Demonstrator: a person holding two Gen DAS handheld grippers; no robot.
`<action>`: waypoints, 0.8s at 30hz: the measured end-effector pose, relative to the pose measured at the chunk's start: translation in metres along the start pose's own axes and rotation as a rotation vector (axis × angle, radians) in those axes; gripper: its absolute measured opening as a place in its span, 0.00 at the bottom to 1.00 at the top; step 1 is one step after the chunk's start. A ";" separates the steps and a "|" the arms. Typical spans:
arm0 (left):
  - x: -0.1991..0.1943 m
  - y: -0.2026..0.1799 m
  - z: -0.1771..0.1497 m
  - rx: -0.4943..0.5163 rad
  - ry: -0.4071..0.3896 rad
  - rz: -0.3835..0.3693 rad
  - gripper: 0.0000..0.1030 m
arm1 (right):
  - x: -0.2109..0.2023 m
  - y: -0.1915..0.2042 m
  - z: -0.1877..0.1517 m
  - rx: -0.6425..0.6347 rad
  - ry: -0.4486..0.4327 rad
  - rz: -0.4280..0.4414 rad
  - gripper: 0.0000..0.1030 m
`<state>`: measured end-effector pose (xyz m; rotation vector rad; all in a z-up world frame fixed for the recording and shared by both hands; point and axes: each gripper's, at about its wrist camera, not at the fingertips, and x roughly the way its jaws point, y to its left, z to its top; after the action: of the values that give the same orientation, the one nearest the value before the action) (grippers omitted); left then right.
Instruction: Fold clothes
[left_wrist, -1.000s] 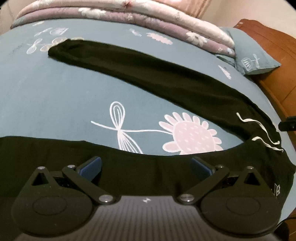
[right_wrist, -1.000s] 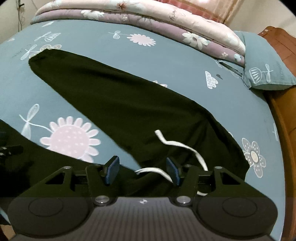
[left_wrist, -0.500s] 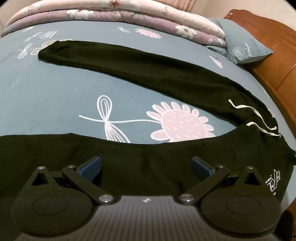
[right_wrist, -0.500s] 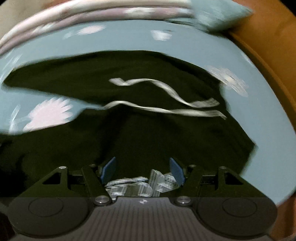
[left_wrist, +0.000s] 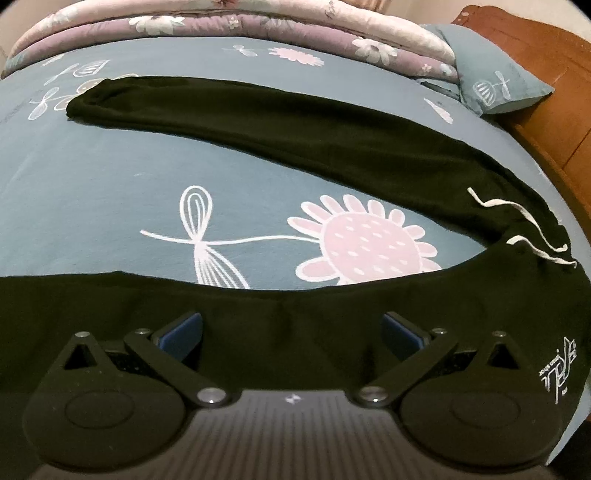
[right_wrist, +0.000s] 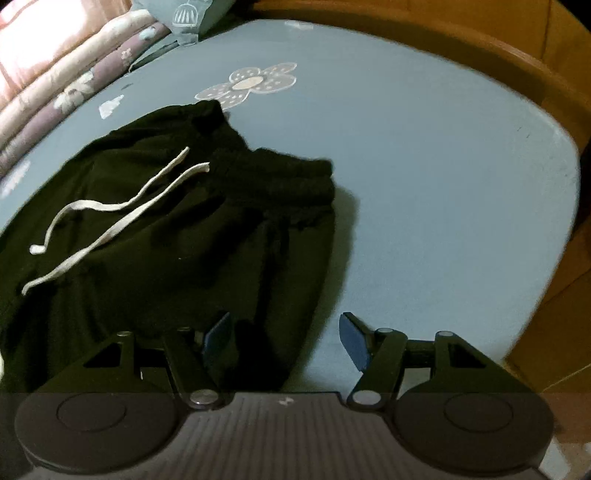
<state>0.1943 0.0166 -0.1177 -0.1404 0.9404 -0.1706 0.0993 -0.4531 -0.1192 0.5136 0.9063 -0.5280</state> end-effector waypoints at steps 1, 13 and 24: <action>0.001 -0.001 0.000 0.007 0.000 0.002 0.99 | 0.001 0.000 0.000 0.006 -0.008 0.007 0.50; 0.000 -0.002 0.001 0.015 -0.003 -0.001 0.99 | 0.005 -0.002 -0.001 -0.001 -0.026 -0.094 0.08; -0.018 0.011 0.003 0.003 -0.055 0.003 0.99 | -0.055 0.086 -0.020 -0.288 -0.133 0.008 0.50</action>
<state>0.1868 0.0309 -0.1036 -0.1408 0.8856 -0.1647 0.1134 -0.3639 -0.0666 0.2186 0.8357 -0.4104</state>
